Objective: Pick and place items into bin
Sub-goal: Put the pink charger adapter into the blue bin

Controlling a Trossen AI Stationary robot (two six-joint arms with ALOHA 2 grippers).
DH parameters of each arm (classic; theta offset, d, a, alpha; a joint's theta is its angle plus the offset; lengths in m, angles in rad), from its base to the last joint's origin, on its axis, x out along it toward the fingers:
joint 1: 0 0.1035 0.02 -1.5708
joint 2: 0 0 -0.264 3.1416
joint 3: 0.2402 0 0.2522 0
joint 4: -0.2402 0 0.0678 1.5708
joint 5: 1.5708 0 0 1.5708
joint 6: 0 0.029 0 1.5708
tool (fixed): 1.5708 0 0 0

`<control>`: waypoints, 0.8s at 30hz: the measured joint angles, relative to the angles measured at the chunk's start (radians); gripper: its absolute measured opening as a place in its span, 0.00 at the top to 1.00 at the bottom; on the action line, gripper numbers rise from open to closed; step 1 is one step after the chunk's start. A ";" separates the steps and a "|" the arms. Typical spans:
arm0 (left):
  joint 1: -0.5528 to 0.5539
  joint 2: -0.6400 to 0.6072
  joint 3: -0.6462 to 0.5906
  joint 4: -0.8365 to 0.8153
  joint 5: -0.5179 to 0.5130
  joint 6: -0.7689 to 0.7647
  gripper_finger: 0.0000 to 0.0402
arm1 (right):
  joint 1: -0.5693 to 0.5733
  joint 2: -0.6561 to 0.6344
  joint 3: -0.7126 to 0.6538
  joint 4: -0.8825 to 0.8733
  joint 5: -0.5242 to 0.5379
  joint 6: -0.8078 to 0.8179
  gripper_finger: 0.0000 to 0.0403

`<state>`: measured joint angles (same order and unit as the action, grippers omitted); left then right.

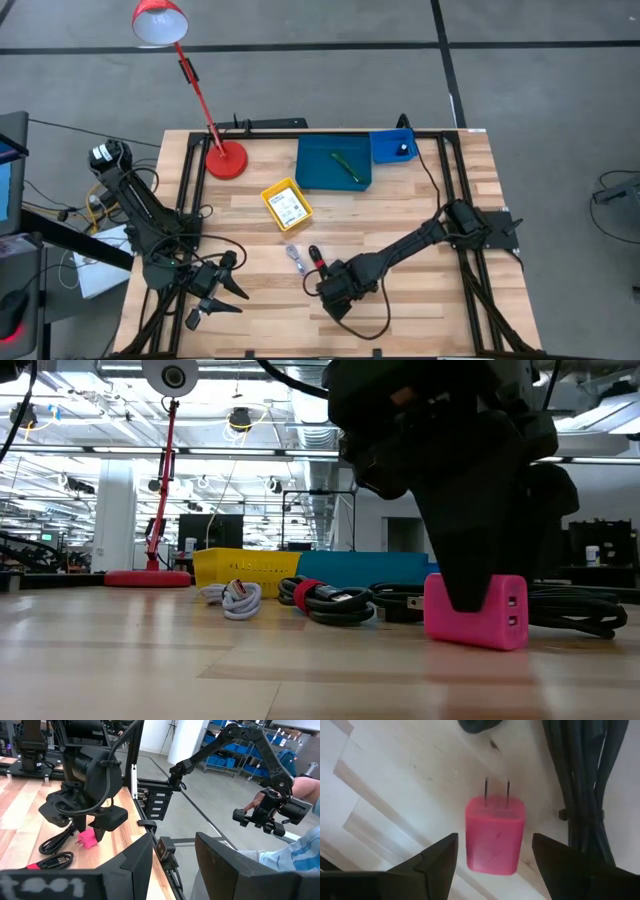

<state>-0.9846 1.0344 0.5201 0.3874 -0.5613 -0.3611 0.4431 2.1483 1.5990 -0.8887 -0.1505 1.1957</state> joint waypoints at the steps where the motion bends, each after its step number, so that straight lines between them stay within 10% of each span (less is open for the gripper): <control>1: 0.000 0.000 0.000 0.000 0.000 0.000 0.66 | 0.000 0.000 0.000 0.000 0.001 0.000 0.38; 24: -0.007 0.000 0.000 0.000 0.004 0.000 0.66 | 0.005 0.000 0.001 0.001 0.031 0.020 0.66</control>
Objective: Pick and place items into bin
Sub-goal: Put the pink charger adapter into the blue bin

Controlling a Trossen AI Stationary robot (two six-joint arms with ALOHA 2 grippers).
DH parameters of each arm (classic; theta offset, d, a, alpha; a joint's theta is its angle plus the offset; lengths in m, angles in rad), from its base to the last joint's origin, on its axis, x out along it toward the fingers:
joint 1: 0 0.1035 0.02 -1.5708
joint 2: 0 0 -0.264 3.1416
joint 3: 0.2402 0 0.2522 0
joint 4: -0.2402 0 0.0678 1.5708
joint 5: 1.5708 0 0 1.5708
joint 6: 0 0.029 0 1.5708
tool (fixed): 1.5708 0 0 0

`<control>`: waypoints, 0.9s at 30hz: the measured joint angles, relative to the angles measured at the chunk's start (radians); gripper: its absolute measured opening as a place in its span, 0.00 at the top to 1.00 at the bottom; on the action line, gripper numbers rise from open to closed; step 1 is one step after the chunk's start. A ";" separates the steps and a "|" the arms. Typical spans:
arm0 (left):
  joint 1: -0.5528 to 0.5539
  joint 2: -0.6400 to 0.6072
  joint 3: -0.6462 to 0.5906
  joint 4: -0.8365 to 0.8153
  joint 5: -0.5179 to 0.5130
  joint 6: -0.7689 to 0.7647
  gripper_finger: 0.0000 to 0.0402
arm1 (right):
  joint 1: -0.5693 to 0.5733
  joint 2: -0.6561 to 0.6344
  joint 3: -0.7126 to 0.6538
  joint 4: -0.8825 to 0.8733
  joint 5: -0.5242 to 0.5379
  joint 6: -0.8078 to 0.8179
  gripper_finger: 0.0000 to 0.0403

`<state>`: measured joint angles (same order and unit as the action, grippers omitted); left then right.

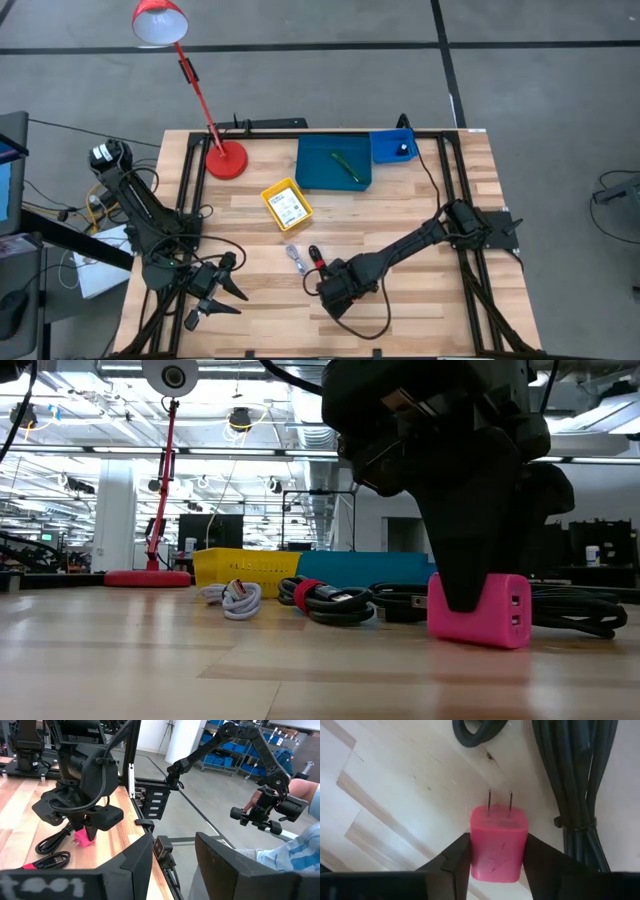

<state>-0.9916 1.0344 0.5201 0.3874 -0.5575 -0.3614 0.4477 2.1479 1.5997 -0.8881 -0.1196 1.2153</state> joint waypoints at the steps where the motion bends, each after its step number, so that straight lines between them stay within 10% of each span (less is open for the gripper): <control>1: 0.000 0.000 0.000 0.001 0.000 0.000 0.66 | 0.001 0.000 0.000 0.000 0.005 0.013 0.65; 27: 0.000 0.000 0.000 0.006 -0.001 0.000 0.66 | 0.002 -0.002 0.134 -0.292 -0.003 -0.048 0.63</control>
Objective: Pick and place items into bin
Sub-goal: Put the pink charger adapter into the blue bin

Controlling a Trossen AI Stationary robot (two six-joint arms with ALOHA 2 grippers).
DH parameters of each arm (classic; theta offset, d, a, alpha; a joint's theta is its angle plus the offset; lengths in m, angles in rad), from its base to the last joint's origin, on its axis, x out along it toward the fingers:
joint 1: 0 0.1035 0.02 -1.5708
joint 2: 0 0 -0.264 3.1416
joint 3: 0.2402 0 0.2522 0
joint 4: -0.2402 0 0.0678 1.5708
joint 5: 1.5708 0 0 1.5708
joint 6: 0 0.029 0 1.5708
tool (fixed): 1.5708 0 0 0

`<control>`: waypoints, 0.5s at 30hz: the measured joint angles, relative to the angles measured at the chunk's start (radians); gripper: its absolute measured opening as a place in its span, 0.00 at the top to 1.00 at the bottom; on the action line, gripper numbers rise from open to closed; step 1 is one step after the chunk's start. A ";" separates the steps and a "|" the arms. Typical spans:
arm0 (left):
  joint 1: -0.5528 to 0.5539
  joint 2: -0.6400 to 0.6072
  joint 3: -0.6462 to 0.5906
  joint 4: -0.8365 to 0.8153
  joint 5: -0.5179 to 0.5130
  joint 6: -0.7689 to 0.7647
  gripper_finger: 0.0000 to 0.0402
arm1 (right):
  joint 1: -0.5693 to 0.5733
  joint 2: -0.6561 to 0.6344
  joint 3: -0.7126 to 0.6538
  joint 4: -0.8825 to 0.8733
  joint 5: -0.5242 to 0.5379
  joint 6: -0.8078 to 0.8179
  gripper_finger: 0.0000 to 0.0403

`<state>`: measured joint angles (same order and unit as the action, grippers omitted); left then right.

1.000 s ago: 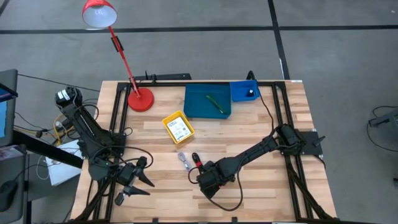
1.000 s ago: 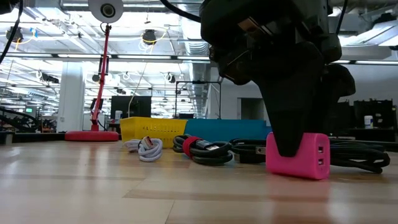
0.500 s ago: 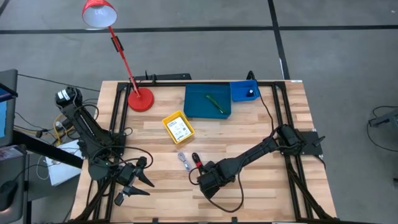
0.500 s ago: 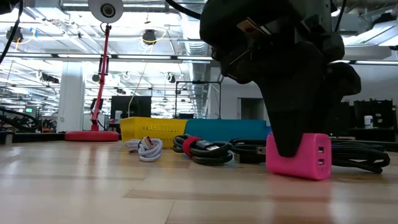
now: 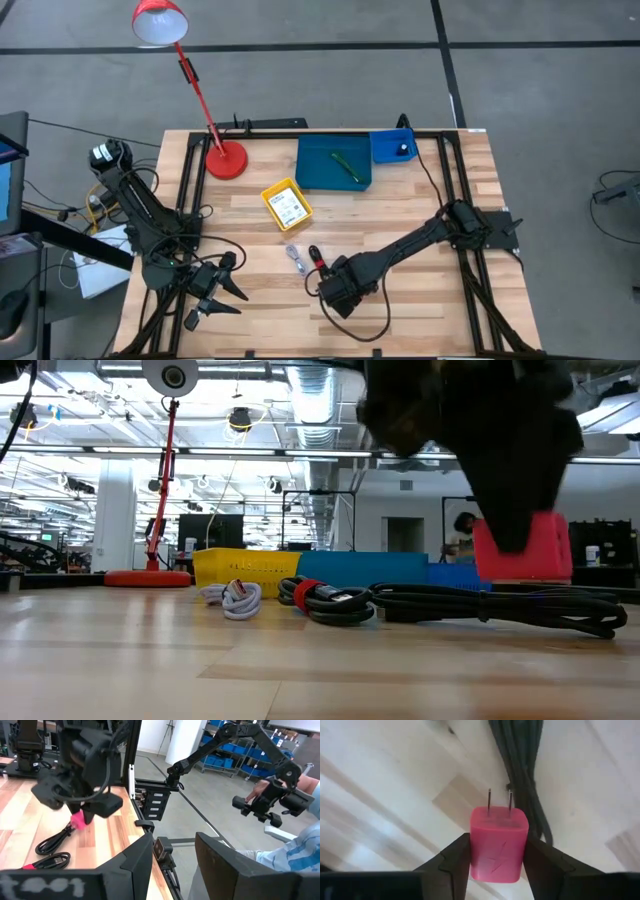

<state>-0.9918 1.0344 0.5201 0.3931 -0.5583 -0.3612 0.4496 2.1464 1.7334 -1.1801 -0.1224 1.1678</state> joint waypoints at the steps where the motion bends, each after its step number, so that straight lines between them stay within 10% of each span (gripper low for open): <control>1: 0.000 0.000 0.000 0.000 0.000 0.000 0.66 | -0.003 0.000 0.020 -0.030 0.006 -0.012 0.64; 15: 0.000 0.000 0.000 0.000 -0.003 0.017 0.66 | -0.171 -0.018 0.178 -0.389 0.129 -0.203 0.65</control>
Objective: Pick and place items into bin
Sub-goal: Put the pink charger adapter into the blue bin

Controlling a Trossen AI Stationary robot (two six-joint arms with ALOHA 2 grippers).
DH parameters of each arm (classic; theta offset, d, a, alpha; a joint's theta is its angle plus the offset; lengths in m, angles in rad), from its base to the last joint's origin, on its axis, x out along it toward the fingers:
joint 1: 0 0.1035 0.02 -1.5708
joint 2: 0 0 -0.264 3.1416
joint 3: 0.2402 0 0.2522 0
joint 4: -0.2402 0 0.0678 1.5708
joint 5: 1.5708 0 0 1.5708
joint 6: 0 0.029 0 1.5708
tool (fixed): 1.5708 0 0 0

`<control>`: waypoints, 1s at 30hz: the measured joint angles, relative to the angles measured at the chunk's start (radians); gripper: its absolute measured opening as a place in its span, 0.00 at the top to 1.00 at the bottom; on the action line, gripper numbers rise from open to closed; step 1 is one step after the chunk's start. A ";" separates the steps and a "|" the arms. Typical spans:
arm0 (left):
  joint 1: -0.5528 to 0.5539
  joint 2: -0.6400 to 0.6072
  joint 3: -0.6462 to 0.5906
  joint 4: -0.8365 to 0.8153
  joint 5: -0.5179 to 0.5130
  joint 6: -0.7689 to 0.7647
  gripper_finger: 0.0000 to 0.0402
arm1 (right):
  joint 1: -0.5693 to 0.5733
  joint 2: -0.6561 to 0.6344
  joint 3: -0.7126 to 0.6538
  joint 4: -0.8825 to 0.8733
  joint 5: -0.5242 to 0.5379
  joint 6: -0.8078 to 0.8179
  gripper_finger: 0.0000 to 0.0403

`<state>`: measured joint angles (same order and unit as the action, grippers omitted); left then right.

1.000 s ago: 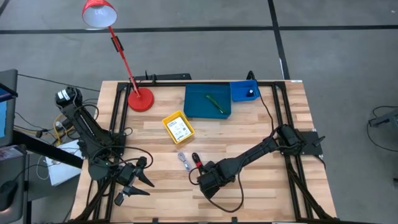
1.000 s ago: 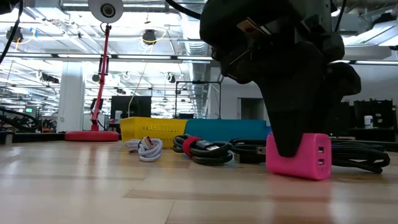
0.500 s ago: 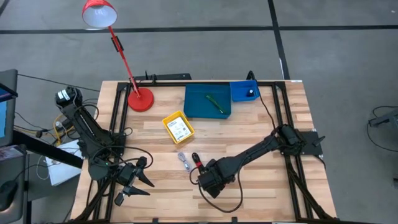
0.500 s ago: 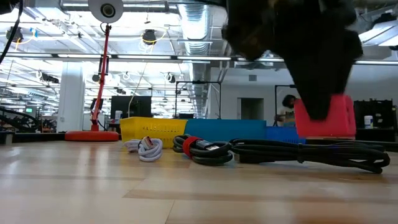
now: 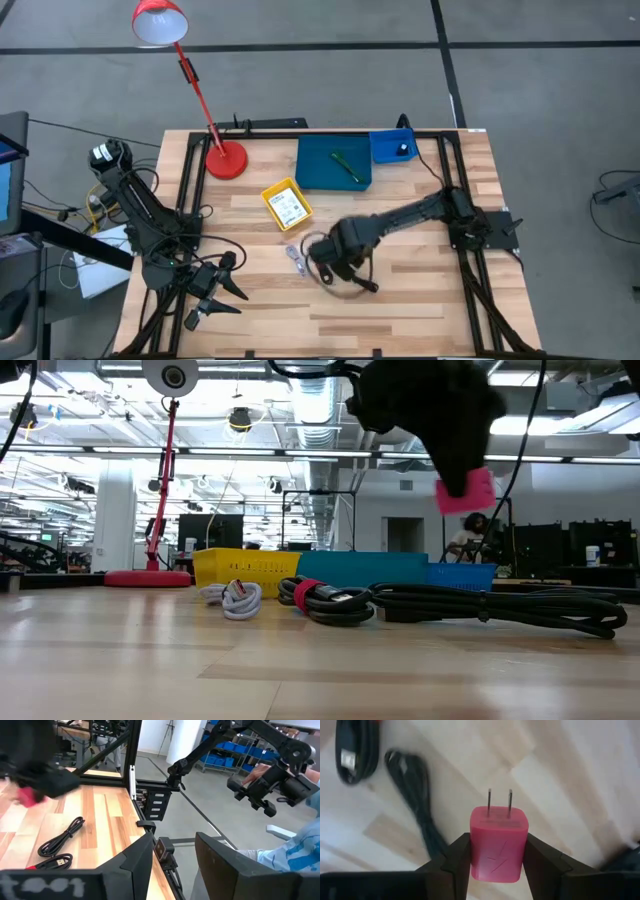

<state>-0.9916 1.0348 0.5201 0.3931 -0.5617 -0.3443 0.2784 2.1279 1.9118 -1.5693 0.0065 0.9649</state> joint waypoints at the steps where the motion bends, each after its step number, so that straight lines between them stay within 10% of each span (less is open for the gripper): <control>1: 0.000 0.000 0.000 0.000 0.000 0.000 0.66 | -0.021 -0.009 0.001 -0.003 0.001 -0.019 0.65; 20: 0.000 0.000 0.000 -0.070 -0.002 -0.016 0.66 | -0.499 -0.023 0.001 -0.001 0.159 -0.496 0.66; 30: 0.024 0.000 0.000 -0.024 -0.003 0.210 0.66 | -0.761 -0.031 0.001 -0.002 0.233 -0.690 0.65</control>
<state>-0.9676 1.0348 0.5201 0.3691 -0.5644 -0.1340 -0.4823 2.0972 1.9125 -1.5709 0.2395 0.2746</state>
